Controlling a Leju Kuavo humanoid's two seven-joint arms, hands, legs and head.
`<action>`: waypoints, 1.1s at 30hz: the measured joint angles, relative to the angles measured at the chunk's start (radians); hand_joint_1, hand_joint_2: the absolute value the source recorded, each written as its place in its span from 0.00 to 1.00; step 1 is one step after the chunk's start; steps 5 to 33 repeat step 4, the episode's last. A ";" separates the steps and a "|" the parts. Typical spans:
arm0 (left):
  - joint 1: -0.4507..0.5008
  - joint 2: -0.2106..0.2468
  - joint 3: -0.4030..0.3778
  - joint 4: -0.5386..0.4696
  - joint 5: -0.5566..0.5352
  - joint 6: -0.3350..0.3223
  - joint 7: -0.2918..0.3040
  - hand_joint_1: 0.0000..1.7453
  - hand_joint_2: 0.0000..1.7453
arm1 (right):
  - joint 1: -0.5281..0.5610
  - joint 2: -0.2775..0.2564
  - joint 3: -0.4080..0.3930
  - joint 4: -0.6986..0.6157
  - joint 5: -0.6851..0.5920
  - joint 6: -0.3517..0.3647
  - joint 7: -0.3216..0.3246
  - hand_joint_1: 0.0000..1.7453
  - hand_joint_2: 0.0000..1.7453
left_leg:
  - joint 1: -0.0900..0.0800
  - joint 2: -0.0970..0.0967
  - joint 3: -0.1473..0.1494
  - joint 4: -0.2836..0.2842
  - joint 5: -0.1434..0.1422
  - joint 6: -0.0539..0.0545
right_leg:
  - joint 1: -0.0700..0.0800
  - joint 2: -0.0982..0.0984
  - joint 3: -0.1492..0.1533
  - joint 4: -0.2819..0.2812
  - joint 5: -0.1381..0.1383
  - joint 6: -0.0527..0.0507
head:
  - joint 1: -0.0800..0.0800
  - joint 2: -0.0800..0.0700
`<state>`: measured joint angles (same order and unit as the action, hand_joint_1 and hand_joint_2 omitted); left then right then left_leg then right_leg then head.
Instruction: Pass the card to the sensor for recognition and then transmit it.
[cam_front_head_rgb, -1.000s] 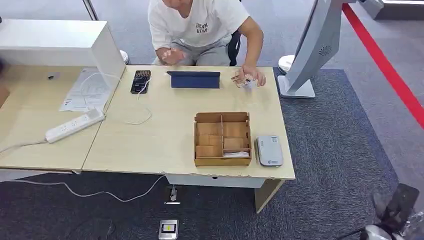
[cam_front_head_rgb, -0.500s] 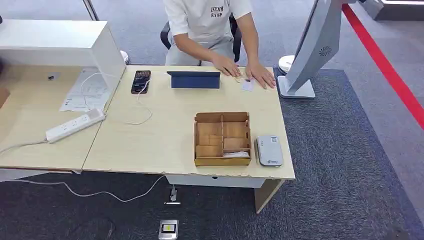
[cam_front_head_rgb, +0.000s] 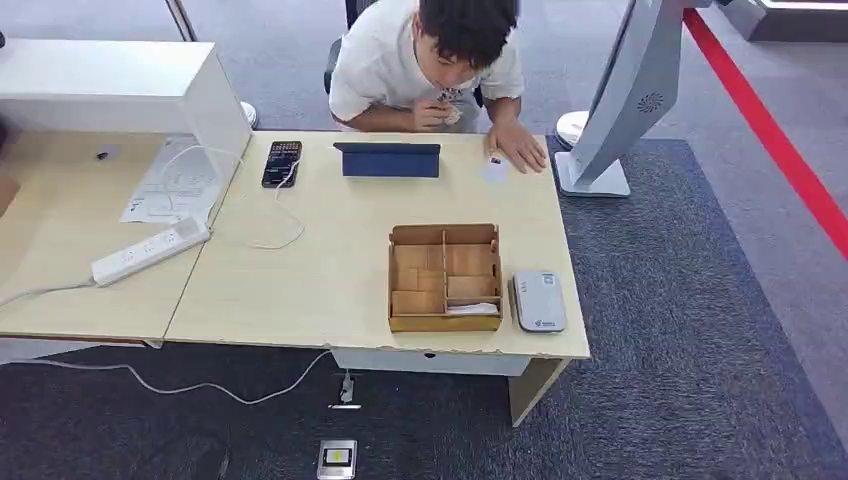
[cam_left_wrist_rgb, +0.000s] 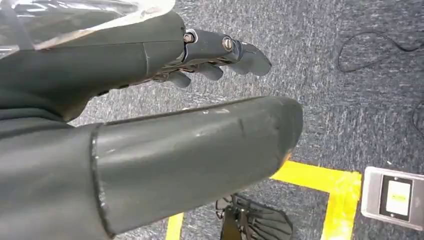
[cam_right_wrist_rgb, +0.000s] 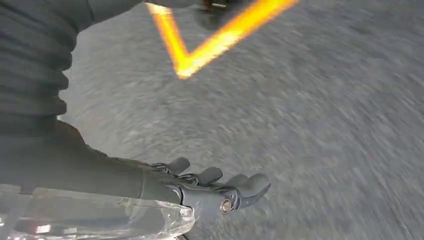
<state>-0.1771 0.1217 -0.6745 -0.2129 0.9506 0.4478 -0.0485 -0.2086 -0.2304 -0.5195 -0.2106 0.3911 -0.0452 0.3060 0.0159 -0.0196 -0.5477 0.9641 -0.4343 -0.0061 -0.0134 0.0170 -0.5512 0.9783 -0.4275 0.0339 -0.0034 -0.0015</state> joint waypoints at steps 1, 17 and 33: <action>-0.001 0.001 0.000 0.000 -0.006 -0.001 0.000 0.00 0.00 | 0.004 -0.002 0.011 0.003 0.013 0.035 0.012 0.00 1.00 | 0.000 0.000 0.000 0.000 0.000 0.000 | 0.000 0.000 0.000 0.000 0.000 0.000 | 0.000 0.000; -0.009 0.006 -0.002 0.000 -0.019 -0.004 0.007 0.00 0.00 | 0.016 -0.004 0.043 0.007 0.038 0.095 0.030 0.00 1.00 | 0.000 0.000 0.000 0.000 0.000 0.000 | 0.000 0.000 0.000 0.000 0.000 0.000 | 0.000 0.000; -0.009 0.006 -0.002 0.000 -0.019 -0.004 0.007 0.00 0.00 | 0.016 -0.004 0.043 0.007 0.038 0.095 0.030 0.00 1.00 | 0.000 0.000 0.000 0.000 0.000 0.000 | 0.000 0.000 0.000 0.000 0.000 0.000 | 0.000 0.000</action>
